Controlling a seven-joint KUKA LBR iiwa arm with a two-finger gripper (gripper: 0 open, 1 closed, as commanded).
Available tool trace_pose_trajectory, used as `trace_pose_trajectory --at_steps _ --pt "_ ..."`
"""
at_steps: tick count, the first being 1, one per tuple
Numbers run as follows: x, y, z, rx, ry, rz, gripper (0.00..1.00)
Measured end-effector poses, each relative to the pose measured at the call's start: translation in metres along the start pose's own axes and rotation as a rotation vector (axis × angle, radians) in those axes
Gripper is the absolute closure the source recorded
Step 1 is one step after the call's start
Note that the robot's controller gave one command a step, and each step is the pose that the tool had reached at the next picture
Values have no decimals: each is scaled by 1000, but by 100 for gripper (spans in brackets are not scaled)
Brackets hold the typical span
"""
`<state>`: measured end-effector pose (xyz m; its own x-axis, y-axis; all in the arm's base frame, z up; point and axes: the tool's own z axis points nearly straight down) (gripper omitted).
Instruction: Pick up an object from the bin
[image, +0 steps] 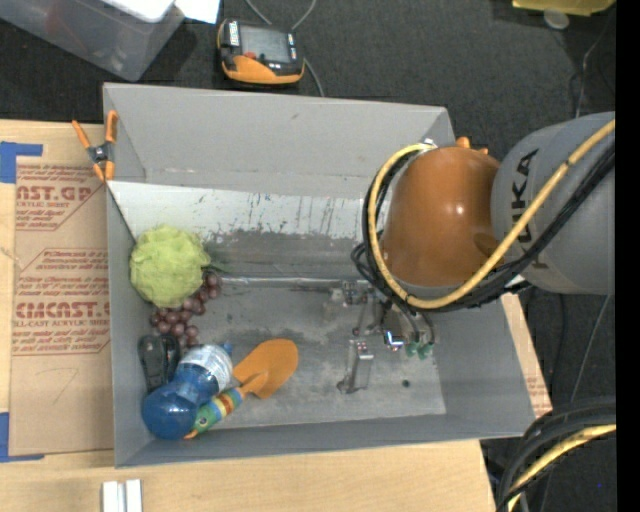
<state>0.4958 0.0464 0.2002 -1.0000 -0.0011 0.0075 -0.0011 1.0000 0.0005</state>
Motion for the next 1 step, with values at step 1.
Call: trace_pose_trajectory --at_steps 1 --pt "-2 0 -4 -1 -8 1 0"
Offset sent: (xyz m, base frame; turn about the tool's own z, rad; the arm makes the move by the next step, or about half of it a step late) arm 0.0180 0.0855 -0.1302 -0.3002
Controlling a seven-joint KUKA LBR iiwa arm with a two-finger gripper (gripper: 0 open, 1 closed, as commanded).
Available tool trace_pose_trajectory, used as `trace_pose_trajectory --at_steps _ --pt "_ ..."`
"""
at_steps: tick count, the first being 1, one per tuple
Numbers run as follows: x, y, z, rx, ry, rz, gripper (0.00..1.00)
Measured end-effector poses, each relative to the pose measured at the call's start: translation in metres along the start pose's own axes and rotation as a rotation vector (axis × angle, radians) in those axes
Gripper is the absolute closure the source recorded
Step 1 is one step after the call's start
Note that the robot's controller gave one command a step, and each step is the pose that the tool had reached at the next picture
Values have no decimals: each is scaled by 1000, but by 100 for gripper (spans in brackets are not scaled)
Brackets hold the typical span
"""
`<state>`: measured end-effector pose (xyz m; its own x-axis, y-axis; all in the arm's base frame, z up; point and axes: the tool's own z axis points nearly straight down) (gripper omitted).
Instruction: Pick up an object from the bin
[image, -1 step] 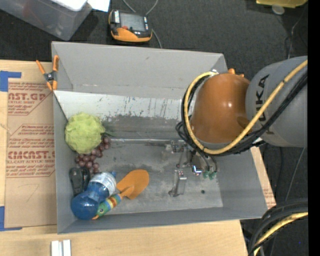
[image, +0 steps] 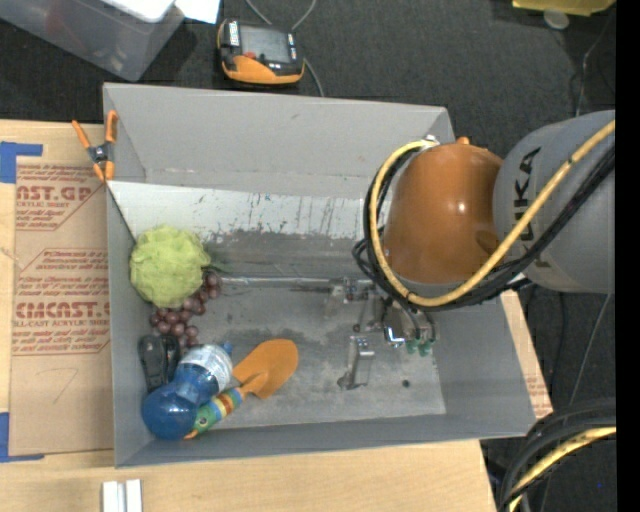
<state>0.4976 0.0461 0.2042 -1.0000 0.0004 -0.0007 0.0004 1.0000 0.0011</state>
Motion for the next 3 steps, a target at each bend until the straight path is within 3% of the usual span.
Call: trace_pose_trajectory --at_steps 1,2,3 --pt "-12 61 95 0 -2 -216 0" --pt "-24 88 63 1 -4 -403 0" --pt "3 101 106 -2 7 -525 0"
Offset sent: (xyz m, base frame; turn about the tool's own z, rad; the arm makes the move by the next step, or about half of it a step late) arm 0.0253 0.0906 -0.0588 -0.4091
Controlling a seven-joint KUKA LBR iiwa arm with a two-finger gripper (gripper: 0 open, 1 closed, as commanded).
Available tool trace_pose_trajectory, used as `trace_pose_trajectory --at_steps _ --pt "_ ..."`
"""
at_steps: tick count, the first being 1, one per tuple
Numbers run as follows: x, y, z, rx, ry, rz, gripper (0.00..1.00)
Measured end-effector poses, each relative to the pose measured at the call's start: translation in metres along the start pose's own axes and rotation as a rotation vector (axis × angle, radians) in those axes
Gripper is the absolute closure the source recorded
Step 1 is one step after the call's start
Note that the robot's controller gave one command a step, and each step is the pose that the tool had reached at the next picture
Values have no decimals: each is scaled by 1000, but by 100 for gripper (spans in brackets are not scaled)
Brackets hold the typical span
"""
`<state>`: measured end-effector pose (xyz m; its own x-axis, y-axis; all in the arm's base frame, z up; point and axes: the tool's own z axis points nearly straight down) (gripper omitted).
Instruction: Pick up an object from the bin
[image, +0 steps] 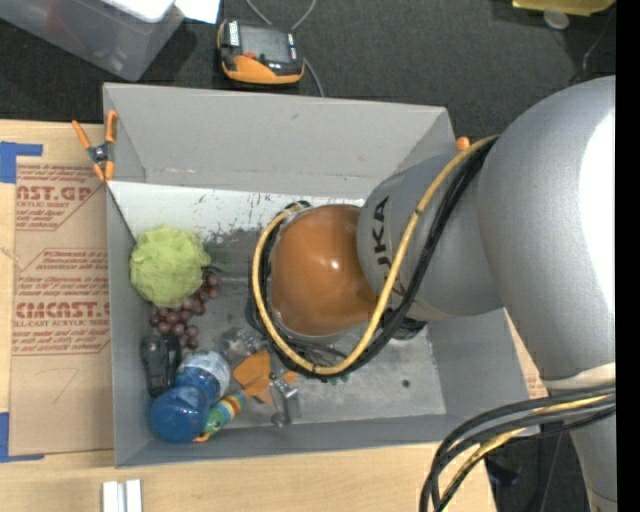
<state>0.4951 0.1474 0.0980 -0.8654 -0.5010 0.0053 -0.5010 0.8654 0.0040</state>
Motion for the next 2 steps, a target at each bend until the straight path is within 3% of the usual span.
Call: trace_pose_trajectory --at_steps 1,2 --pt "0 -26 28 6 -18 14 0" --pt "7 -17 26 2 -20 8 100"
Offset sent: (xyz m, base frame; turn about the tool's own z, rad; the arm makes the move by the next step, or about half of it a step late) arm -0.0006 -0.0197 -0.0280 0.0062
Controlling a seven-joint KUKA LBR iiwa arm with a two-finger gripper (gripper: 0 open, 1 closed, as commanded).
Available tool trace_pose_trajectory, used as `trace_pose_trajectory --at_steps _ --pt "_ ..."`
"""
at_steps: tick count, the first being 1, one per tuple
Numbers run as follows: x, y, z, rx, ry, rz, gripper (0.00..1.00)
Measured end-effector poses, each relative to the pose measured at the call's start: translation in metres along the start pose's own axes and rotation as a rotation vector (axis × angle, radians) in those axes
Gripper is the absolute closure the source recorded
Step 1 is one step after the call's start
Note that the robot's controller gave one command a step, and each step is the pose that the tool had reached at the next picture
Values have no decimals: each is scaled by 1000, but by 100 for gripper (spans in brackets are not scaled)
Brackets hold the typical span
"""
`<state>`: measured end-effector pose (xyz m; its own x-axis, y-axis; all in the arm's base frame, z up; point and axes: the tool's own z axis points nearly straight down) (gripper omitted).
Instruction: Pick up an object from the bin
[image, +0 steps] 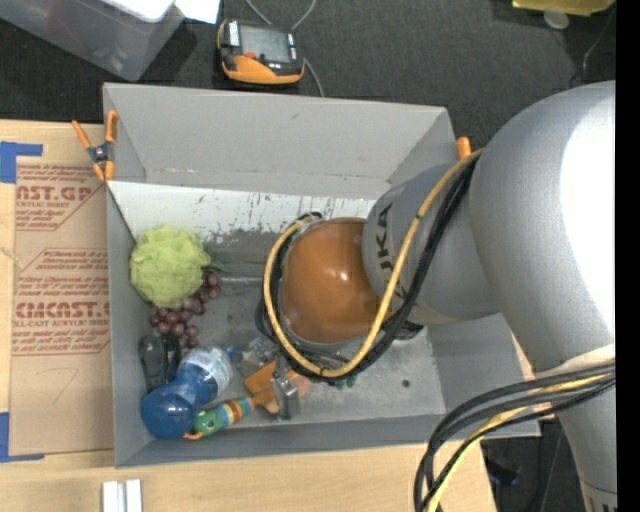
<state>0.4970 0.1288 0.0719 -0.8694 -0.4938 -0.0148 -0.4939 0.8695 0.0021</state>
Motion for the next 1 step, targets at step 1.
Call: trace_pose_trajectory --at_steps 1 --pt "0 0 0 0 0 0 100"
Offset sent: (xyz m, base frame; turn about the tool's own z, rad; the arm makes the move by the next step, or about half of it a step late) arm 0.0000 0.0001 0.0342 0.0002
